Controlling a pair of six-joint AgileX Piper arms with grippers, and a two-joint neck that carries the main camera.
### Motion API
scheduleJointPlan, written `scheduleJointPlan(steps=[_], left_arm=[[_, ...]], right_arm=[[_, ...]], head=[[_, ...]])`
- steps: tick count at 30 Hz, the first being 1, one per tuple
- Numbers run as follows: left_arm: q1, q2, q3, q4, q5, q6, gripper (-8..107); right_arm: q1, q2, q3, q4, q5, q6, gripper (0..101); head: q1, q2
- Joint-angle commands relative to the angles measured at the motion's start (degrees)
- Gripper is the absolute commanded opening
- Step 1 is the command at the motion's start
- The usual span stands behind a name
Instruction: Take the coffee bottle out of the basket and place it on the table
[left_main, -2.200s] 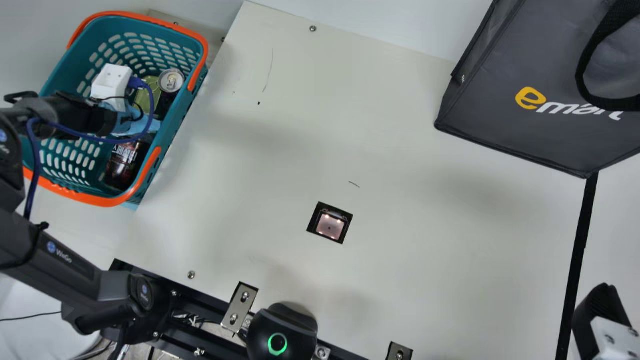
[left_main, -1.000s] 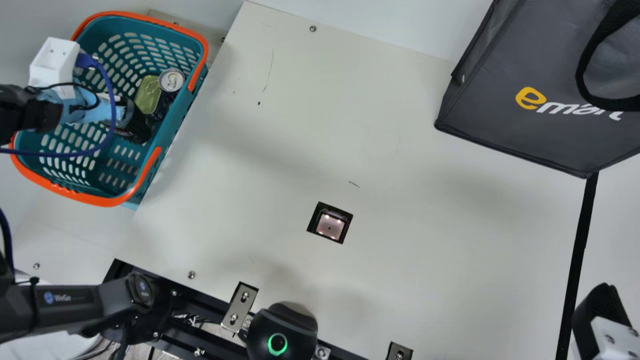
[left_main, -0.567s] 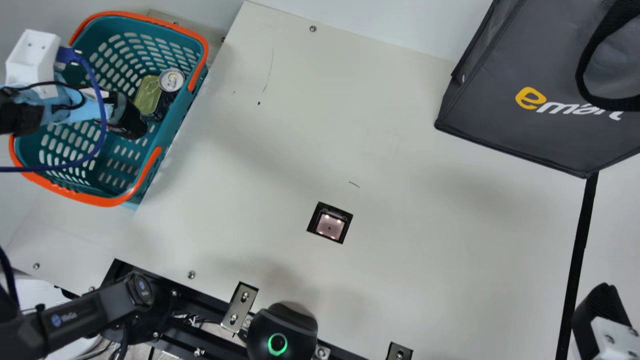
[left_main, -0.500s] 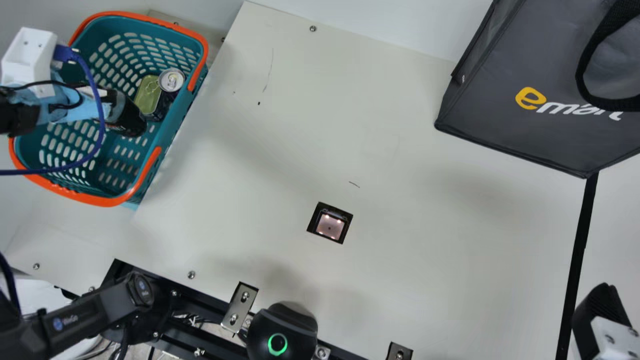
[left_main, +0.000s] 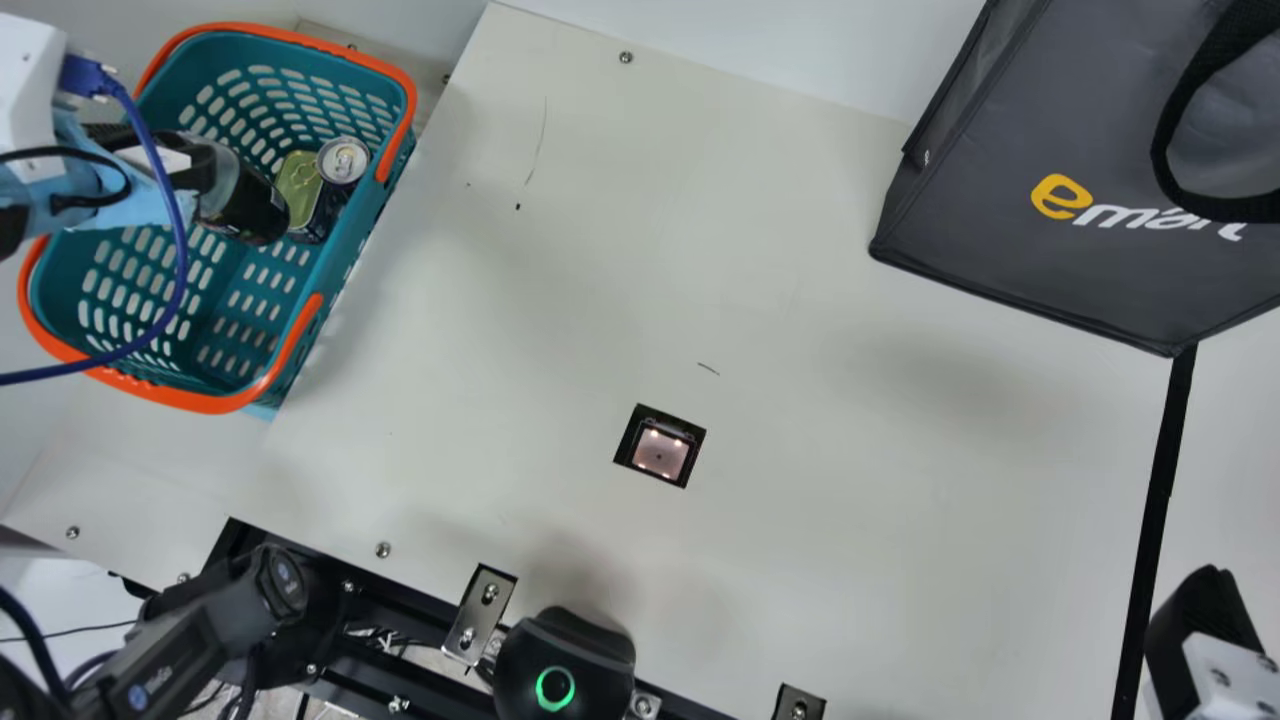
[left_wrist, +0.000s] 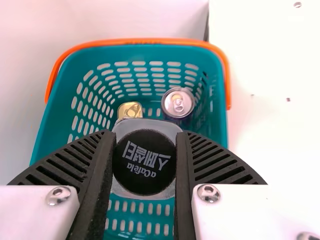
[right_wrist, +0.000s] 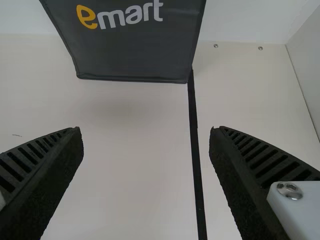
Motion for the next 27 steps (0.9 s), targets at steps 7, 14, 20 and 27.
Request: scheduleJointPlan(steps=[7, 14, 20, 27], left_arm=[[-1.87, -3.69, -2.58, 0.96, 4.08, -3.17, 10], [-4.48, -6.06, -4.88, 1.95, 6.85, -6.95, 10], [-7.82, -7.53, -6.94, 3.44, 8.58, -11.09, 10], [-13.43, -9.61, -8.05, 6.45, 9.62, -17.19, 10]], right_arm=[[0.0, 0.0, 0.0, 0.0, 0.0, 0.0, 91], [0.0, 0.0, 0.0, 0.0, 0.0, 0.0, 91], [0.0, 0.0, 0.0, 0.0, 0.0, 0.0, 91], [0.0, 0.0, 0.0, 0.0, 0.01, 0.0, 91]], head=[[-1.48, 0.14], [-1.48, 0.14], [-1.48, 0.14], [-1.48, 0.14]])
